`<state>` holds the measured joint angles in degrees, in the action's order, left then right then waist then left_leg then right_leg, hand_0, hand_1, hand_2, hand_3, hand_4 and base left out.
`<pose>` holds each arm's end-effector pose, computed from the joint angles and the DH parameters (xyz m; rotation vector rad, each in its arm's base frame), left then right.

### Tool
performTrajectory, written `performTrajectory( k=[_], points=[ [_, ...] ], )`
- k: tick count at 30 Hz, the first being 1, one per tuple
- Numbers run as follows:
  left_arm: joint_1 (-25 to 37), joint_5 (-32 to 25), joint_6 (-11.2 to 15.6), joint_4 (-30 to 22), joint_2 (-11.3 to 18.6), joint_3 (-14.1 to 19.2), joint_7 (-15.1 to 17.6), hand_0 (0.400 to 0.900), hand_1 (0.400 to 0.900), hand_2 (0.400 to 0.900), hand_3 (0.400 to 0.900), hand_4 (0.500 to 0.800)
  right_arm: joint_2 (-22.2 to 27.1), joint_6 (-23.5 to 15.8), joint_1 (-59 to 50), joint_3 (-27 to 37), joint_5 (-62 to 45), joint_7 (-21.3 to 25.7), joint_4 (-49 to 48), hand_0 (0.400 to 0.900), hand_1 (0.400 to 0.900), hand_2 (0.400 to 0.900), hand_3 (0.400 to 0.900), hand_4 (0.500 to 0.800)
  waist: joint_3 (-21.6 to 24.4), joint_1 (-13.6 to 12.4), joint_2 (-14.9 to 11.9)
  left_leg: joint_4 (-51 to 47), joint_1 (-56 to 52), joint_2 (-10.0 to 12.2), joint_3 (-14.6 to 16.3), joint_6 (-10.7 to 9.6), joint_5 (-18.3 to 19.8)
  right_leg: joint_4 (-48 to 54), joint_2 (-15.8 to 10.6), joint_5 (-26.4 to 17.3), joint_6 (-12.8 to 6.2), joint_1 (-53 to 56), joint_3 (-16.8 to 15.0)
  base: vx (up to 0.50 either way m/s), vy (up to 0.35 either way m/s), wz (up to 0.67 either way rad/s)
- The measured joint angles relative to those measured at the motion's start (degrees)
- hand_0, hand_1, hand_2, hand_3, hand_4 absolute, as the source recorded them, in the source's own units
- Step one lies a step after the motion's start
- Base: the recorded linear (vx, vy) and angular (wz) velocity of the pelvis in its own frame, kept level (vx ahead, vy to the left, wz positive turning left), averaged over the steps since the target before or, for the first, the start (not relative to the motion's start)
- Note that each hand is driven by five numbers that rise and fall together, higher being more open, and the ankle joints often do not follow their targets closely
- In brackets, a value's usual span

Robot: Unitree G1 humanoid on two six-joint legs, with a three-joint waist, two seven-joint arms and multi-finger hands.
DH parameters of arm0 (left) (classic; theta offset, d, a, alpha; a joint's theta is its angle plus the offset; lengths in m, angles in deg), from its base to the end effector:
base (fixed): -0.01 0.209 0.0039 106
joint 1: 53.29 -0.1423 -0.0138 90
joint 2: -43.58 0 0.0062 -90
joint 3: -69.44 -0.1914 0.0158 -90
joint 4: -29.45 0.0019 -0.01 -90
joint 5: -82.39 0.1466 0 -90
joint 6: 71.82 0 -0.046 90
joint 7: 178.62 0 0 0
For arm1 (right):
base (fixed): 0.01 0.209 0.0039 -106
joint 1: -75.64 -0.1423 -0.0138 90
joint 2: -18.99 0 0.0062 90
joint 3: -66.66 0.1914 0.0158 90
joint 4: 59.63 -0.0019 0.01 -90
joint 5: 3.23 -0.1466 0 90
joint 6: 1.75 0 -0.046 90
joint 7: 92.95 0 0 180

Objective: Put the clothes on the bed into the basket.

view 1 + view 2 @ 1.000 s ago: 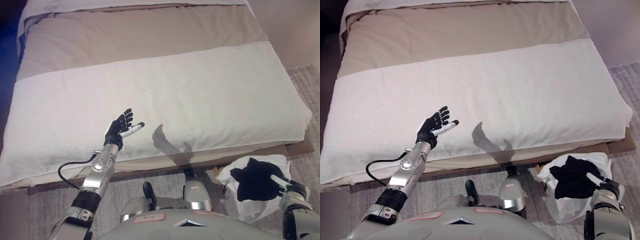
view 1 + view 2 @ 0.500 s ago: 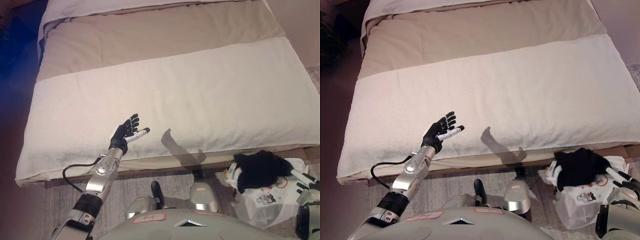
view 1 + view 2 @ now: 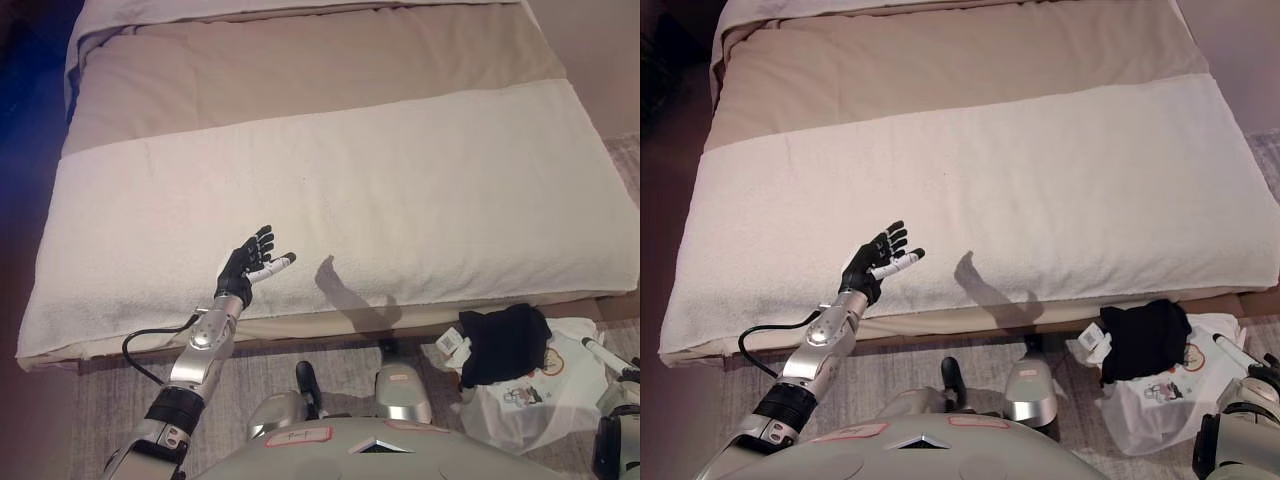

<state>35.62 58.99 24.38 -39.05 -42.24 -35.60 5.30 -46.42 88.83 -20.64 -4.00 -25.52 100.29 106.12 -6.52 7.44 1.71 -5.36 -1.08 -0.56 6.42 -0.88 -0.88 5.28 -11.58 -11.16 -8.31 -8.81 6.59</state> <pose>0.1857 0.1960 -0.0328 -0.0012 0.3529 -0.0288 0.0914 -0.4055 -0.0303 -0.1114 0.8842 -1.1073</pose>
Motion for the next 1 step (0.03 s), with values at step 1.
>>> performTrajectory(
  k=[1],
  points=[
    [0.0, 0.0, 0.0, 0.0, 0.0, 0.4, 0.1, 0.900, 0.900, 0.900, 0.900, 0.800, -0.6, -0.1, 0.0, -0.1, 0.1, 0.0, -0.8, 0.900, 0.900, 0.900, 0.900, 0.800, 0.0, 0.1, -0.3, 0.0, -0.1, 0.0, 0.0, 0.0, 0.0, 0.0, 0.0, 0.0, 0.01, 0.1, 0.0, 0.00, 0.000, 0.00]
  ],
)
